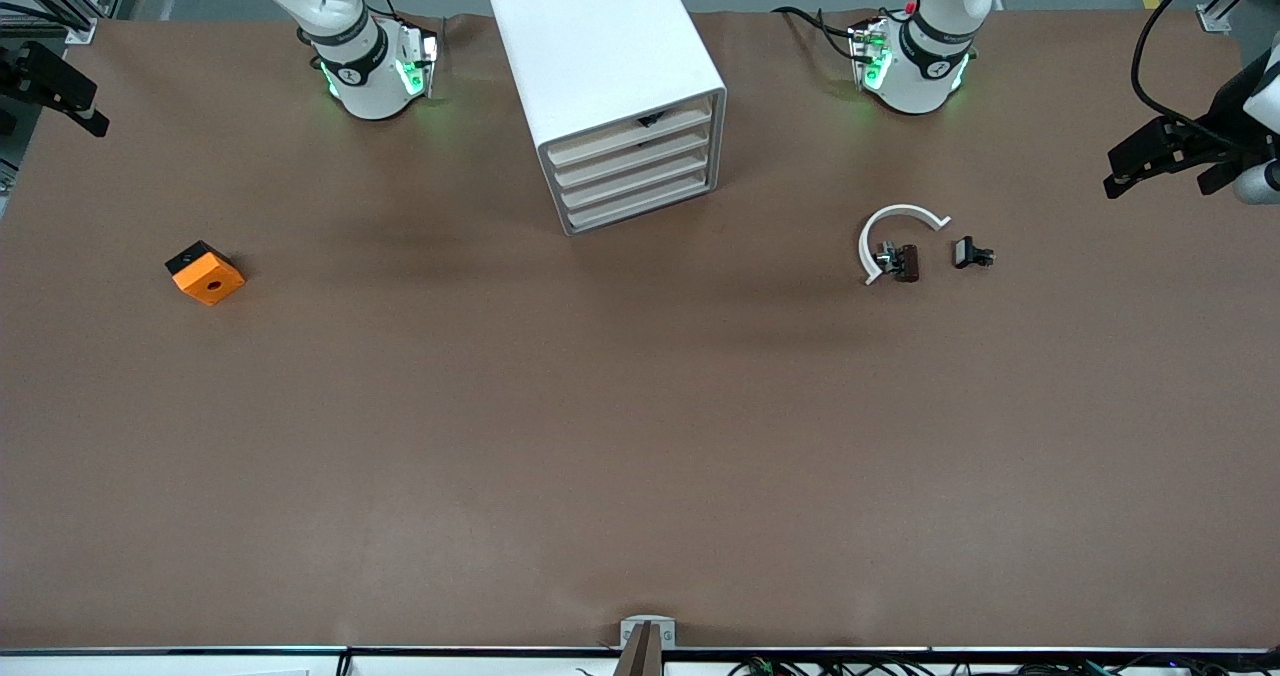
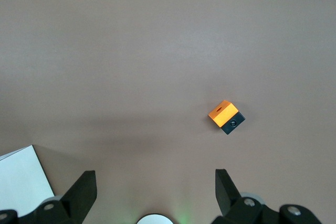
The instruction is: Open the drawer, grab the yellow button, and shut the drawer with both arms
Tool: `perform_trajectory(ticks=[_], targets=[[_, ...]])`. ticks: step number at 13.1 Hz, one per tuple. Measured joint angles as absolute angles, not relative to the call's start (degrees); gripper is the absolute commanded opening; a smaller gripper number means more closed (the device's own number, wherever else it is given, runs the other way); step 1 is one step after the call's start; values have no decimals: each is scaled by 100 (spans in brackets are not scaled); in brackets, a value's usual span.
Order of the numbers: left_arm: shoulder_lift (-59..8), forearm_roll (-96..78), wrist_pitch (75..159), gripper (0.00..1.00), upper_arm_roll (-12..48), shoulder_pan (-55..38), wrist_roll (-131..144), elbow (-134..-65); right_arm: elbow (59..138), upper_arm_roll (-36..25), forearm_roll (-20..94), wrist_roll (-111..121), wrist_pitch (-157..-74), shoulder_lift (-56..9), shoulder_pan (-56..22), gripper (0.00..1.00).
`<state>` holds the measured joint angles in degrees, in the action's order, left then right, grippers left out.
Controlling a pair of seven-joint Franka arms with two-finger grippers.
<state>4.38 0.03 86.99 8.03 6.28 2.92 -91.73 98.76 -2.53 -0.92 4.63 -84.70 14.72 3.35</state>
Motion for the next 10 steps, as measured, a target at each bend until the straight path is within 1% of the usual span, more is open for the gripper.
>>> perform_trajectory(ticks=[6, 10], targets=[[394, 3, 8697, 100, 801, 632, 293, -9174, 9876, -255, 44, 459, -8384, 1472, 335, 100], [87, 3, 8619, 100, 796, 662, 374, -9185, 9875, -256, 50, 459, -8378, 1472, 335, 100]])
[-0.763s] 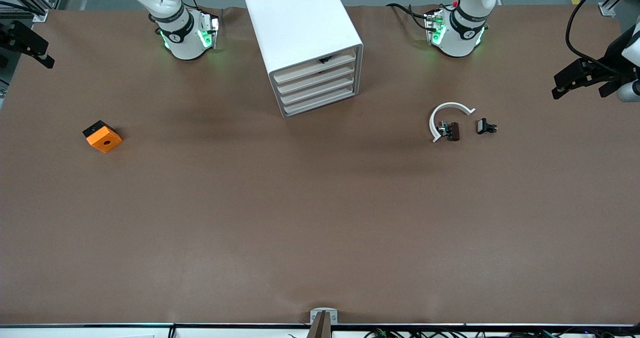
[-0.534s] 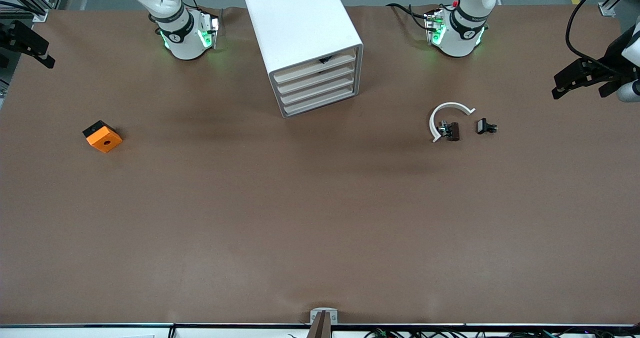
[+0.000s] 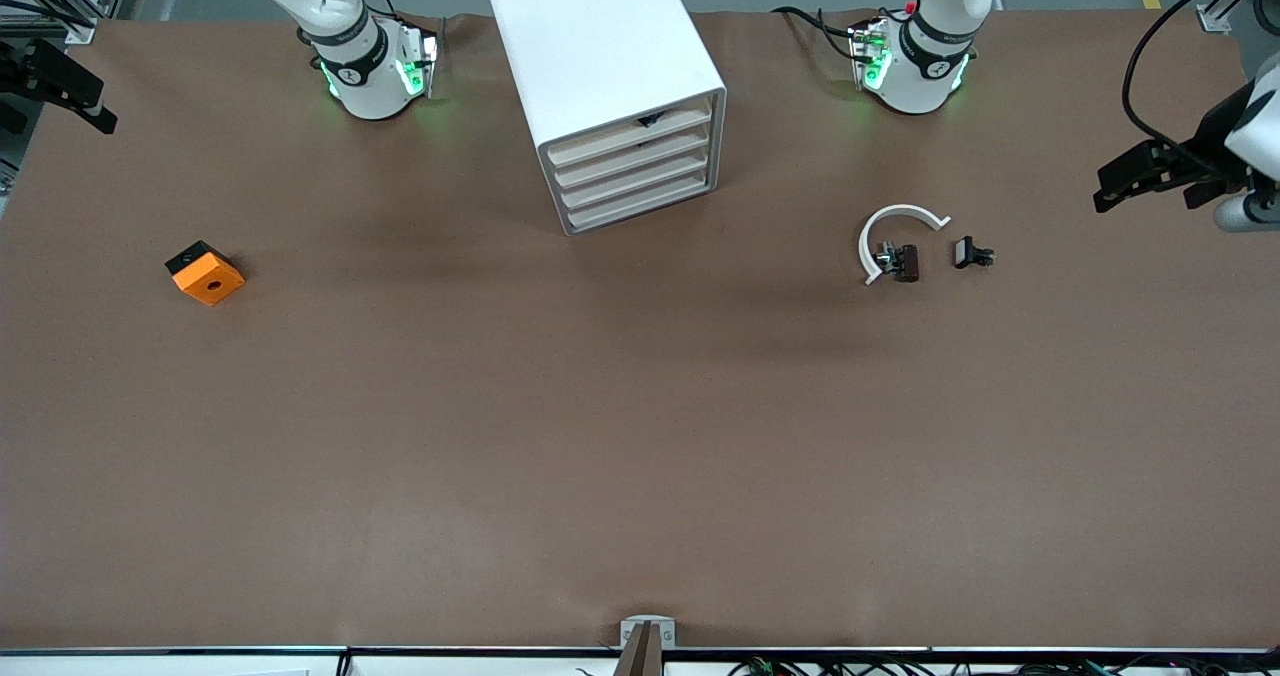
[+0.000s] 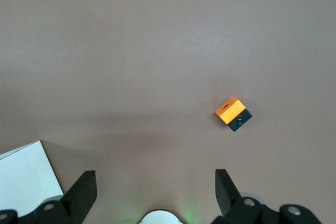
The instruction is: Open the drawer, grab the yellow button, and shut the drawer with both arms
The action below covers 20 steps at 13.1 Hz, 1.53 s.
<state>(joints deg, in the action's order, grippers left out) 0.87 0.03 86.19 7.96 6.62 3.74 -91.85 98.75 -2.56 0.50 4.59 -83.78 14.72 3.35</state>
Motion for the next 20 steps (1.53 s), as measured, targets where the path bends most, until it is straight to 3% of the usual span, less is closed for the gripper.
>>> perform_trajectory(ticks=[3, 9, 20], targets=[[-95, -15, 8567, 100, 892, 641, 1363, -9226, 9875, -256, 51, 459, -8378, 1472, 335, 100], [-1065, -439, 8588, 100, 1908, 379, 5512, -9262, 9863, -265, 51, 459, -8378, 1472, 335, 100], [-3023, -2560, 8775, 100, 1941, -472, 11459, -9100, 9807, -284, 50, 459, -8425, 1457, 337, 100]])
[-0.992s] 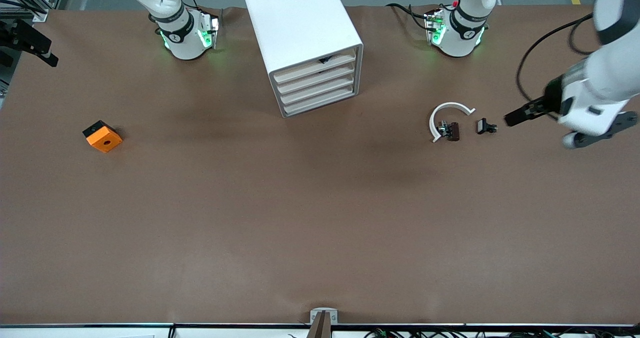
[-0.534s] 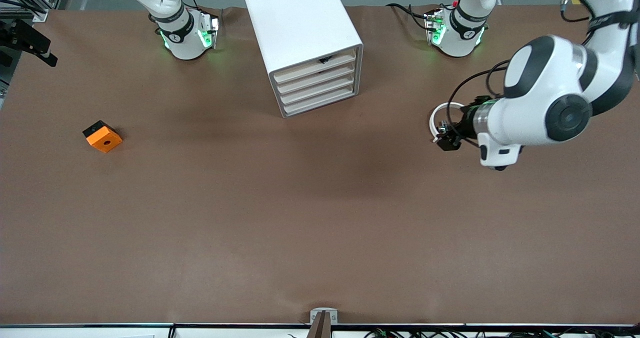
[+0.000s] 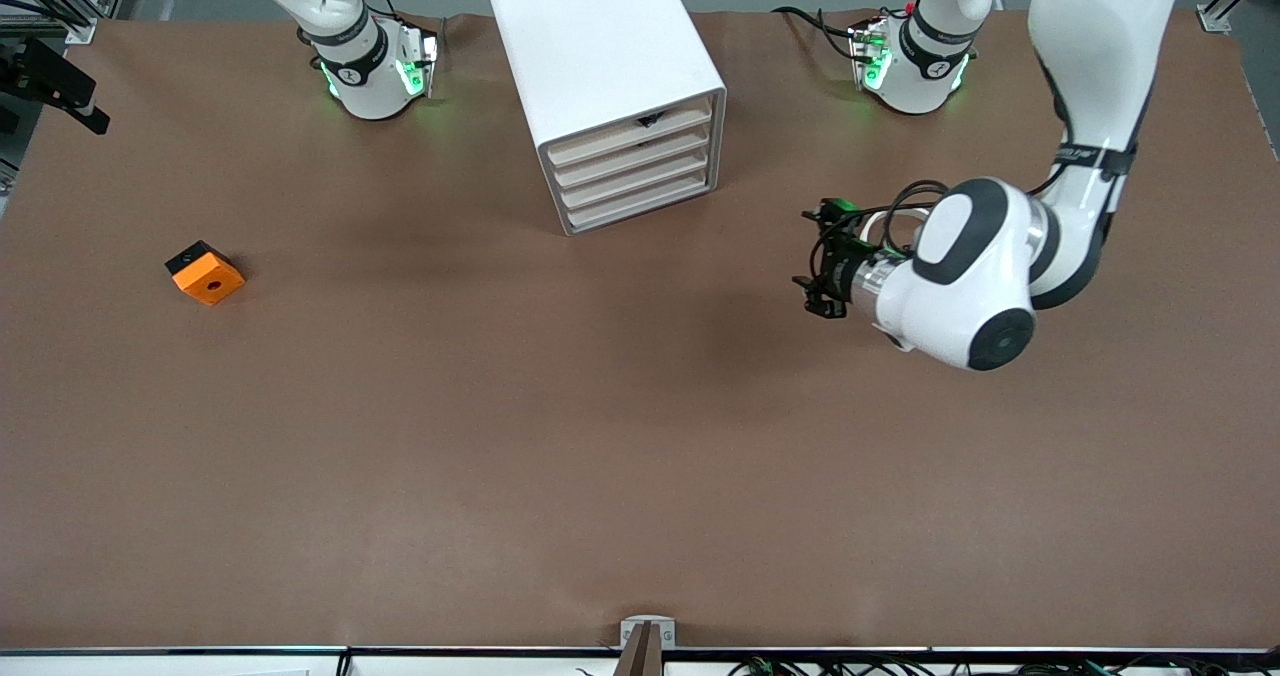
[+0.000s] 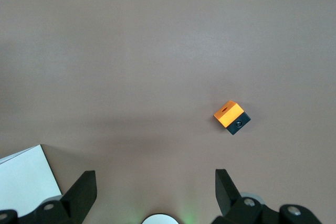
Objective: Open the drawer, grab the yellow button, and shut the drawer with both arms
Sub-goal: 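Reach the left gripper to the top drawer handle of the white cabinet, then pull the top drawer open with the left gripper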
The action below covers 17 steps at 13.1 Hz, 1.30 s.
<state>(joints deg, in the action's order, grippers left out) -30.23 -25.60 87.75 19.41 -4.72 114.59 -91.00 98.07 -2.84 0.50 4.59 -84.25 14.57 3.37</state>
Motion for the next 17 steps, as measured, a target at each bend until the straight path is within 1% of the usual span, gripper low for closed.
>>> perform_trajectory(ticks=[3, 6, 7, 10, 12, 13, 16, 17], targets=[[-3447, -3287, 8781, 100, 1940, -849, 11832, -9037, 9789, -295, 49, 456, -8428, 1447, 343, 100], [-3789, -3947, 8778, 100, 1940, -925, 12084, -9024, 9751, -301, 46, 456, -8436, 1364, 345, 100], [-3841, -4000, 8771, 91, 1944, -997, 12325, -9015, 9707, -304, 46, 456, -8437, 1322, 348, 100], [-3860, -4019, 8584, 82, 1956, -1402, 13044, -9005, 9589, -331, 46, 456, -8436, 1181, 366, 100], [-3869, -4019, 8388, 73, 1955, -1638, 13363, -9005, 9551, -347, 44, 457, -8468, 1049, 380, 100], [-3875, -4019, 8281, 66, 1955, -1687, 13456, -9006, 9532, -348, 41, 457, -8485, 975, 383, 100], [-3889, -4019, 8040, 63, 1955, -1786, 13670, -9006, 9484, -351, 37, 457, -8492, 737, 389, 100], [-3890, -4019, 7942, 59, 1955, -1843, 13756, -9006, 9451, -351, 37, 457, -8495, 655, 389, 100]])
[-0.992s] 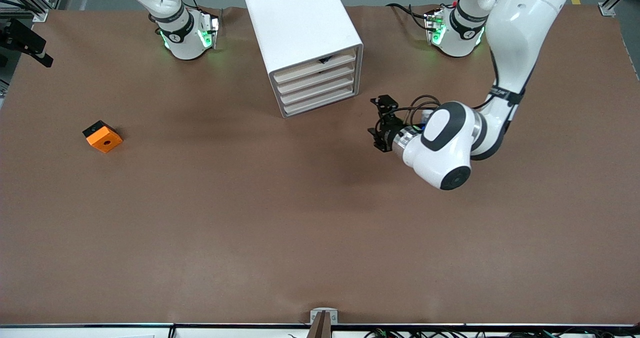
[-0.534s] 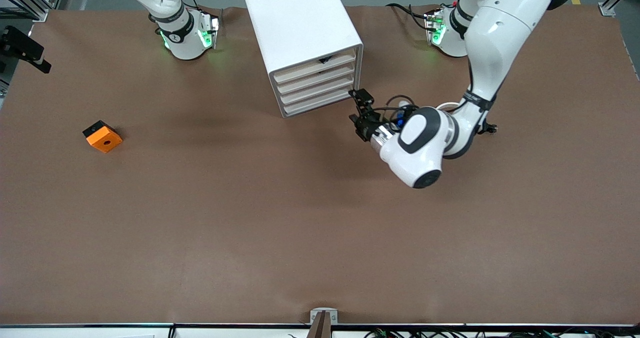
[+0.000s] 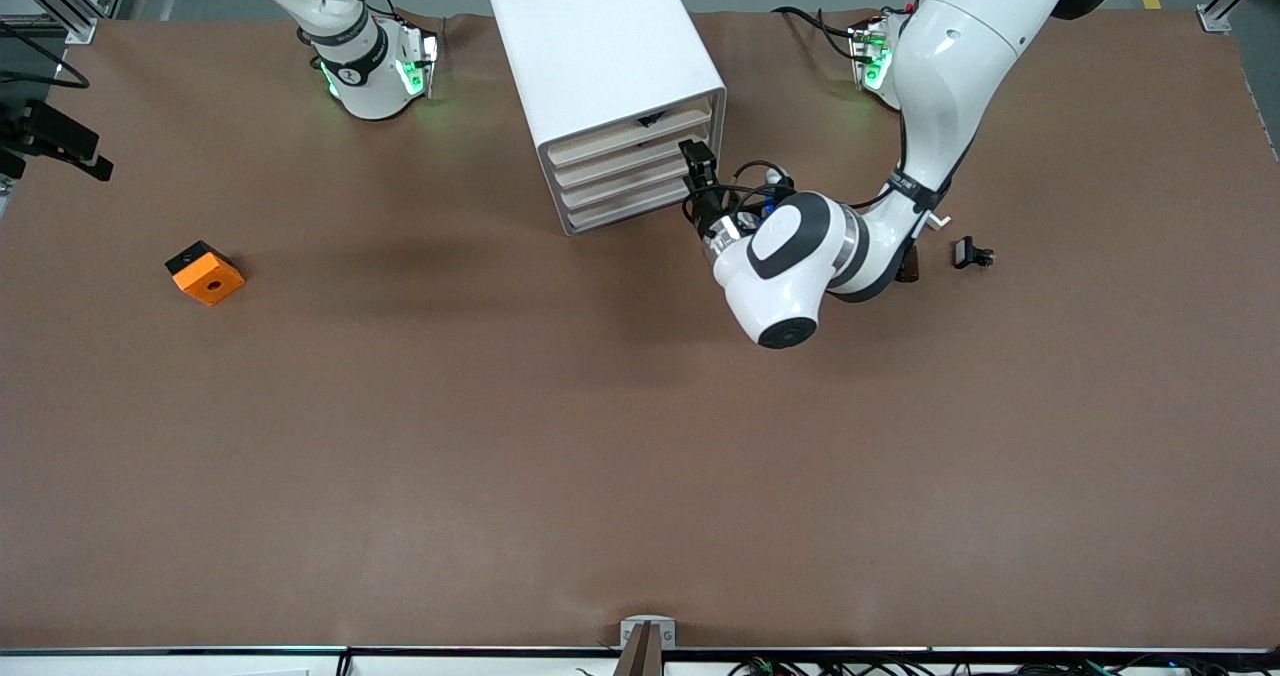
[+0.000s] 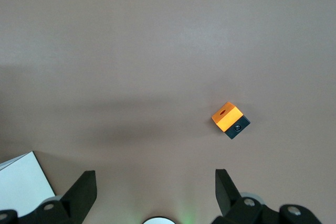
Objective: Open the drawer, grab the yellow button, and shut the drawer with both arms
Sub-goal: 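Pull the top drawer open with the left gripper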
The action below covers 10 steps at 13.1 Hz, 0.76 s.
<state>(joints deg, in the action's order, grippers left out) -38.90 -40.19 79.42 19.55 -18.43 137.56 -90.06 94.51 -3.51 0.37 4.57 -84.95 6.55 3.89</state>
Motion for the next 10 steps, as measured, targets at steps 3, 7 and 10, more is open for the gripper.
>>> perform_trajectory(ticks=[3, 7, 10], targets=[[-3893, -4019, 7800, 53, 1956, -2010, 13858, -9008, 9390, -355, 34, 457, -8500, 459, 393, 100], [-3902, -4019, 7771, 40, 1957, -2173, 13897, -9018, 9341, -363, 26, 457, -8532, 52, 423, 100], [-3912, -4019, 7770, 12, 1957, -2272, 13909, -9039, 9305, -366, 25, 458, -8572, -353, 552, 100]])
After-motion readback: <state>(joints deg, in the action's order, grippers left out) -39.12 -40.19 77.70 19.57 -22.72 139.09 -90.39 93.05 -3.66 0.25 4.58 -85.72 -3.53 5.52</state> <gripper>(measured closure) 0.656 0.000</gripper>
